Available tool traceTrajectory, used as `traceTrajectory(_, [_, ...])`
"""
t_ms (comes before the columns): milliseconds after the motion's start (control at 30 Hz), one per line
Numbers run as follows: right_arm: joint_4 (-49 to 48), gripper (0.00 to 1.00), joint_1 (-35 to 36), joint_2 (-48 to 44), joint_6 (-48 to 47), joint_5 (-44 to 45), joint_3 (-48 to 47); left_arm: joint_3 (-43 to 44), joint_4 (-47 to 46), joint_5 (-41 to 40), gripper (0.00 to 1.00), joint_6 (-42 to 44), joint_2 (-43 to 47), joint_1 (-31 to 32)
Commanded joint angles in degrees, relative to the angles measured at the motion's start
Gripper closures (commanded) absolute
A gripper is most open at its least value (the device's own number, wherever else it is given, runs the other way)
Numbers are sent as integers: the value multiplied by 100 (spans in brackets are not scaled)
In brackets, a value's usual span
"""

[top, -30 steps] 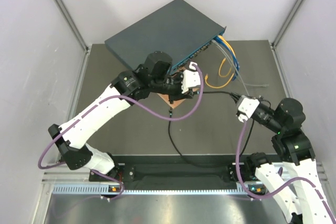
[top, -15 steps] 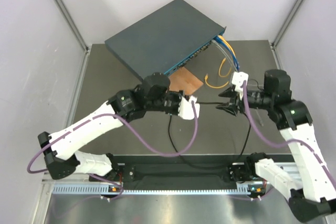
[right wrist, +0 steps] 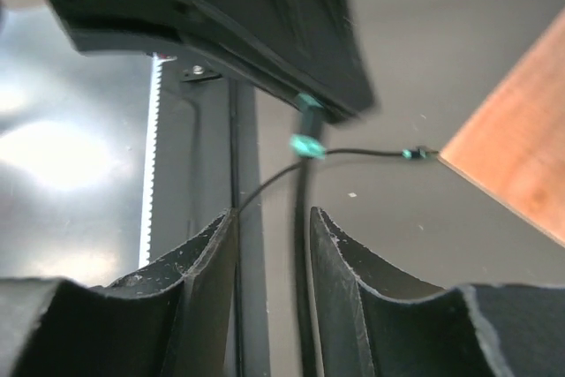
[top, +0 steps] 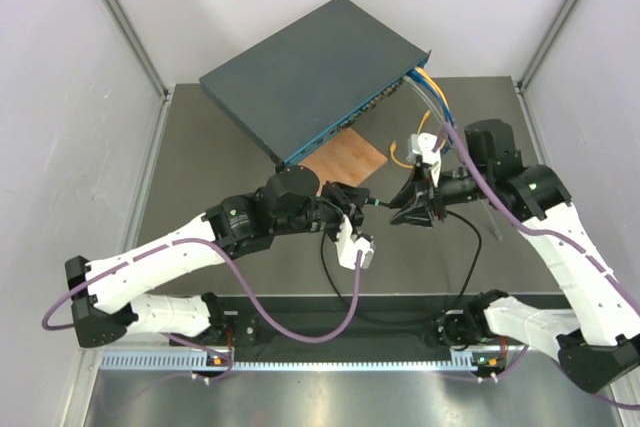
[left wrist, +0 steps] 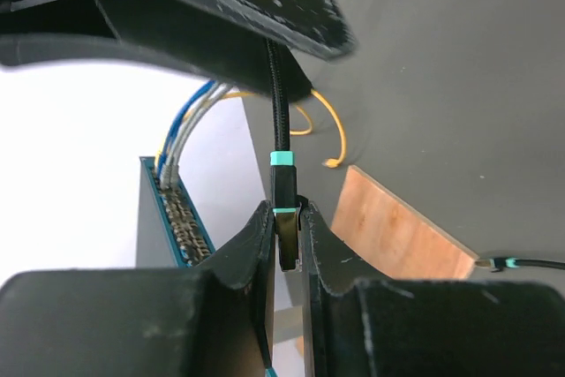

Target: Insert the plug into the switch port

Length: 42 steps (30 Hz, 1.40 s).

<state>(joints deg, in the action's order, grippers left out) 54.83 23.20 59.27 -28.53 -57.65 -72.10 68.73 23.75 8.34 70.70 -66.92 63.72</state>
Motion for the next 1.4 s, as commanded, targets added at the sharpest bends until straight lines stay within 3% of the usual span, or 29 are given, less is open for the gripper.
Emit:
traceTrajectory(0, [-577, 62, 509, -135, 418, 288, -42, -44, -415, 89, 100, 410, -41, 70])
traceTrajectory(433, [-851, 83, 694, 217, 639, 570, -165, -167, -485, 72, 100, 744, -50, 219])
traceTrajectory(567, [-842, 100, 712, 252, 639, 597, -130, -176, -511, 45, 100, 726, -50, 219])
traceTrajectory(700, [-816, 100, 721, 226, 586, 710, -59, -211, -590, -77, 100, 621, -67, 219])
traceTrajectory(800, [-886, 100, 721, 86, 595, 947, 11, -281, -976, -411, 63, 235, -41, 219])
traceTrajectory(867, [-1061, 100, 703, -107, 656, 1079, 160, -211, -1100, -621, 42, -125, -50, 219])
traceTrajectory(1067, [-1684, 100, 572, -757, 832, 1817, 617, 518, -829, -1106, 21, -1820, -85, 167])
traceTrajectory(1200, [-2133, 100, 317, -1039, 937, 2274, 758, 1185, -398, -1107, 17, -3375, -67, -175])
traceTrajectory(1367, [-2635, 100, 290, -1067, 894, 2758, 908, 1985, -397, -18, 16, -6239, -260, -1957])
